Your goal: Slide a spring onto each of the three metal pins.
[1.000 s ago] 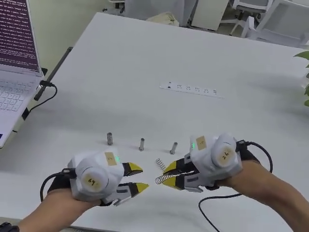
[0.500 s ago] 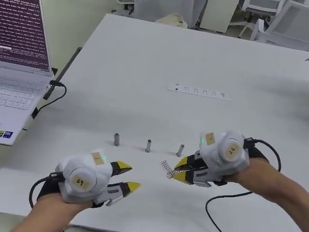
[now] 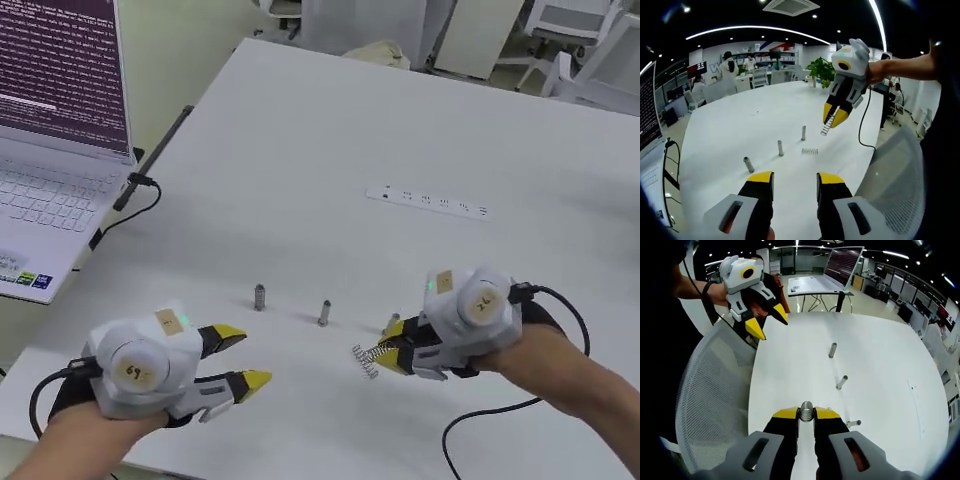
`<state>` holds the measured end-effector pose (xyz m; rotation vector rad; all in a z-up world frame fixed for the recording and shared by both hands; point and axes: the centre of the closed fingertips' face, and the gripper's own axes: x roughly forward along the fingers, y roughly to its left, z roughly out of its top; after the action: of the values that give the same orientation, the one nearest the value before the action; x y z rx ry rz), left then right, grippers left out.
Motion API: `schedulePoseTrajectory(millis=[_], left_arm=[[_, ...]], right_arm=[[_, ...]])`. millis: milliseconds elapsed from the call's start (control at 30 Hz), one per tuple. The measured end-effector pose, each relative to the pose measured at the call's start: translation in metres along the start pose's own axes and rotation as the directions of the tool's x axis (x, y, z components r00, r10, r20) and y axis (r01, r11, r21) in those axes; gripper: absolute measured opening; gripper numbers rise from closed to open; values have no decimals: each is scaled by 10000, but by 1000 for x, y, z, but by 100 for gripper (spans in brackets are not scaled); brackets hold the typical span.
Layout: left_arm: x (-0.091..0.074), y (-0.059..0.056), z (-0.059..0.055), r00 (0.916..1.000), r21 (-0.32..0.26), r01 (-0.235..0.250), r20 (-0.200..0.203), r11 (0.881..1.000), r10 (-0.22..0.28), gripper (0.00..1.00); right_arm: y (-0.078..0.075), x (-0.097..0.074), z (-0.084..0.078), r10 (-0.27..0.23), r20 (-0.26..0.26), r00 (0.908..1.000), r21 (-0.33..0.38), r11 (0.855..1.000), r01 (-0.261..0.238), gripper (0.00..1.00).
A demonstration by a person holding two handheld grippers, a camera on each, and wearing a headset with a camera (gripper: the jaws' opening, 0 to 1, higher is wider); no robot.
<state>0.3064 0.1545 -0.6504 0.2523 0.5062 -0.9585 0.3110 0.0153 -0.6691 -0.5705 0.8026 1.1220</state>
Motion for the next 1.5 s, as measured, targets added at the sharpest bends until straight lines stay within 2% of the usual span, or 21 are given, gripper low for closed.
schedulePoseTrajectory(millis=[433,733,900,1167,1500], left_arm=[[-16,16,-2,9984,-294,-555,125,9980,559,38],[-33,26,-1,9952,-570,-909,316,9942,928,48],[-40,28,1,9941,-596,-999,367,9932,1022,54],[-47,31,-4,9937,-816,-1028,364,9913,1060,64],[-51,31,-6,9939,-985,-1022,324,9899,1058,66]], right_arm=[[-21,8,3,-157,-350,9993,47,9999,159,8],[-34,15,14,-282,-414,9987,89,9996,286,8],[-40,19,21,-357,-461,9983,-38,9994,356,8],[-47,30,28,-372,-639,9973,-134,9992,364,8],[-57,45,33,-357,-928,9950,-280,9991,332,8]])
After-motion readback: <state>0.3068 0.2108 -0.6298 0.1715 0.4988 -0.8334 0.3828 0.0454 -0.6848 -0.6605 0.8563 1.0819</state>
